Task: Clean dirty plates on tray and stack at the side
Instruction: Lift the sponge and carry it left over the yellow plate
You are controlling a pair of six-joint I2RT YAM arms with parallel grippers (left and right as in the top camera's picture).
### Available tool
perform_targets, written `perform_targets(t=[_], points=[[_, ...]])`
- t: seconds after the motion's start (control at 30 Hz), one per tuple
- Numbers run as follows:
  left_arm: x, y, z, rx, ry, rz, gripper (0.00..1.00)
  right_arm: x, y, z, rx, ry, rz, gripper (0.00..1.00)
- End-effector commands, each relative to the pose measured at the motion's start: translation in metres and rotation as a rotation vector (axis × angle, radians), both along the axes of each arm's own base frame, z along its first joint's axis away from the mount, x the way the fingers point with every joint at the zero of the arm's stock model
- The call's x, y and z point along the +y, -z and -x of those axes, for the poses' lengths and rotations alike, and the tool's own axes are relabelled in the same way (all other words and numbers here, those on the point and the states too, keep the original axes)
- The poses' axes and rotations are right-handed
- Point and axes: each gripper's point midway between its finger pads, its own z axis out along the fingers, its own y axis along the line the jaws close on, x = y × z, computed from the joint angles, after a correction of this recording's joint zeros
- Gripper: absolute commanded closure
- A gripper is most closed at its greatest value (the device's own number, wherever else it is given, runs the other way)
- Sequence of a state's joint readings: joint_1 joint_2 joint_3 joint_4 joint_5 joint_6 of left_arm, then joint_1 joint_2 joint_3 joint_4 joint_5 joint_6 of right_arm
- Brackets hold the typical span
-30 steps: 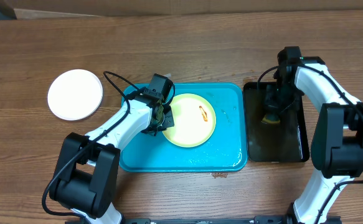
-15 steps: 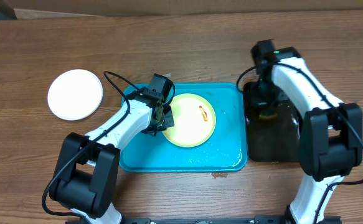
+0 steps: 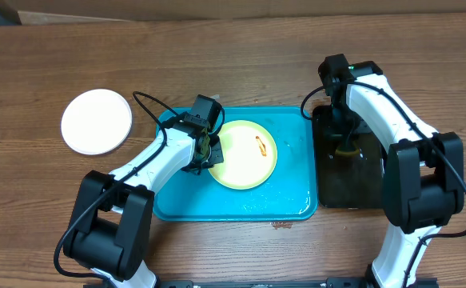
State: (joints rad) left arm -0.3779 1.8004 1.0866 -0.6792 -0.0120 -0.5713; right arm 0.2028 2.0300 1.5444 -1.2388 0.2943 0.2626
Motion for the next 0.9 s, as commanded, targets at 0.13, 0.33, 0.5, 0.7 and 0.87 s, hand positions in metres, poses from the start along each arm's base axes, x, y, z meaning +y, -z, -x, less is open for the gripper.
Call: perform_targets(t=[0.13, 0.33, 0.5, 0.7, 0.87], points=[[0.005, 0.006, 0.003, 0.018, -0.006, -0.021, 0.96, 0.01, -0.006, -0.005, -0.019, -0.002, -0.062, 0.96], [0.004, 0.006, 0.003, 0.015, -0.006, -0.015, 0.96, 0.056, -0.001, 0.0, 0.032, -0.118, -0.322, 0.96], [0.004, 0.006, 0.003, 0.018, -0.005, -0.014, 0.96, 0.057, -0.001, 0.0, 0.032, -0.118, -0.328, 0.96], [0.004, 0.006, 0.004, 0.019, 0.003, -0.015, 0.96, 0.057, -0.002, 0.003, 0.044, -0.117, -0.326, 0.96], [0.004, 0.006, 0.004, 0.019, 0.003, -0.015, 0.95, 0.056, -0.002, 0.007, 0.059, -0.119, -0.324, 0.96]])
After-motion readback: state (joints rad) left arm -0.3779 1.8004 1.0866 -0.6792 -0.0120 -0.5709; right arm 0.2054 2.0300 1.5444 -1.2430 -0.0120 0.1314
